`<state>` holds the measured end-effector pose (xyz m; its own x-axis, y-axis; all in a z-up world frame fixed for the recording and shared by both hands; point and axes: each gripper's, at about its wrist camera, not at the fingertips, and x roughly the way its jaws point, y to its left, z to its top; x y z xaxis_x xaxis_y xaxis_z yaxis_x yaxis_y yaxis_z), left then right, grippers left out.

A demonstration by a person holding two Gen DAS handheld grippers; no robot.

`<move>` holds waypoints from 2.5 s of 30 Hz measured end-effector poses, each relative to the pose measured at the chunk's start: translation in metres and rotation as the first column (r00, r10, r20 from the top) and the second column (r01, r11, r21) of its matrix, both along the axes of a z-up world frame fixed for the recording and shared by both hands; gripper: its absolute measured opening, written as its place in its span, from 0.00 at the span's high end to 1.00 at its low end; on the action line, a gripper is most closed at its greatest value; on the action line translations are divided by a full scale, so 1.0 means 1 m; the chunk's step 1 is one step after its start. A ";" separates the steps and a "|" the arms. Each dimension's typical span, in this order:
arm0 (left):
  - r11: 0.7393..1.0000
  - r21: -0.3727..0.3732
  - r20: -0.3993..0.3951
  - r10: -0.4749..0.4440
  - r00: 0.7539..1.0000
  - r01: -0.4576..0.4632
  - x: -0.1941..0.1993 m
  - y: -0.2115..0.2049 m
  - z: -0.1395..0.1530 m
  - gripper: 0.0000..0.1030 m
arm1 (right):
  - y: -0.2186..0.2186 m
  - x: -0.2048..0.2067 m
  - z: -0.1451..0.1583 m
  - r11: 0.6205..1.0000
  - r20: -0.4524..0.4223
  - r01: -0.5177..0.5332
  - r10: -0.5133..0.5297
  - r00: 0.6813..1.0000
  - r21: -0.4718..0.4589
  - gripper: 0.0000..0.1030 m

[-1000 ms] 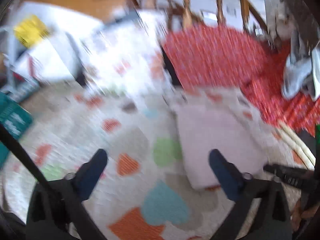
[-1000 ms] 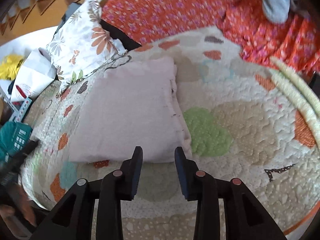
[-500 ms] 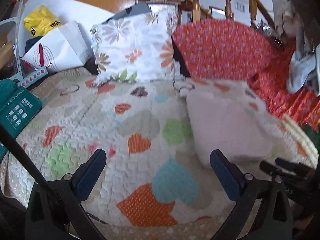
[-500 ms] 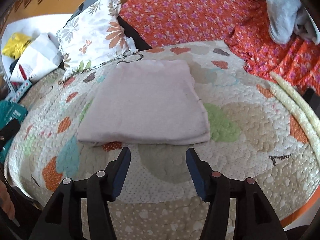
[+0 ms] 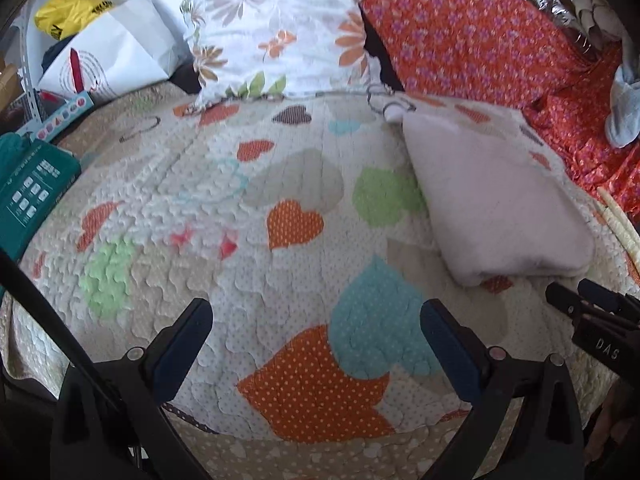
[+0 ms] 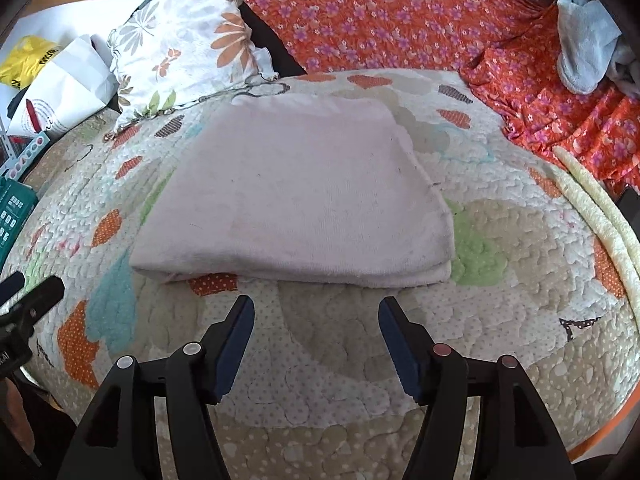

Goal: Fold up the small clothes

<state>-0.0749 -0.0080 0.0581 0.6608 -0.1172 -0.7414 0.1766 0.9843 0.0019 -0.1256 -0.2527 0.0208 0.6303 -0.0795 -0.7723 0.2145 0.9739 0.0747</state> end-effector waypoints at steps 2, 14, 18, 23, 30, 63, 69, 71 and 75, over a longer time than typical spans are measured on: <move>1.000 -0.002 -0.021 -0.002 1.000 0.002 0.003 0.000 -0.004 0.00 | -0.003 0.002 -0.002 1.000 -0.007 0.010 -0.010 1.000 0.000 0.31; 1.000 -0.014 -0.096 -0.007 0.995 0.005 0.008 -0.005 -0.017 0.00 | -0.013 0.006 -0.010 0.999 -0.040 0.040 -0.039 0.998 0.021 0.29; 1.000 -0.019 -0.113 -0.007 0.994 0.004 0.010 -0.005 -0.020 0.00 | -0.013 0.007 -0.011 0.999 -0.043 0.038 -0.037 0.998 0.016 0.28; 0.999 -0.034 -0.144 -0.001 0.990 -0.004 0.013 -0.003 -0.024 0.00 | -0.010 0.009 -0.012 1.000 -0.049 0.027 -0.027 0.998 -0.012 0.27; 0.999 -0.047 -0.167 0.000 0.986 -0.007 0.015 -0.002 -0.028 0.00 | -0.005 0.010 -0.013 0.999 -0.055 0.017 -0.020 0.998 -0.046 0.27; 1.000 -0.002 -0.185 -0.008 0.983 0.008 0.017 -0.006 -0.045 0.00 | -0.009 0.011 -0.016 0.997 -0.060 0.016 -0.020 0.998 -0.071 0.23; 1.000 -0.006 -0.181 -0.004 0.984 0.003 0.016 -0.006 -0.045 0.00 | -0.012 0.009 -0.016 0.997 -0.061 0.022 -0.026 0.998 -0.073 0.23; 1.000 -0.006 -0.178 -0.003 0.984 0.002 0.015 -0.007 -0.045 0.00 | -0.012 0.009 -0.015 0.997 -0.061 0.023 -0.027 0.998 -0.074 0.23; 1.000 -0.014 -0.175 -0.005 0.985 0.002 0.016 -0.005 -0.047 0.00 | -0.012 0.009 -0.015 0.997 -0.063 0.026 -0.031 0.998 -0.078 0.23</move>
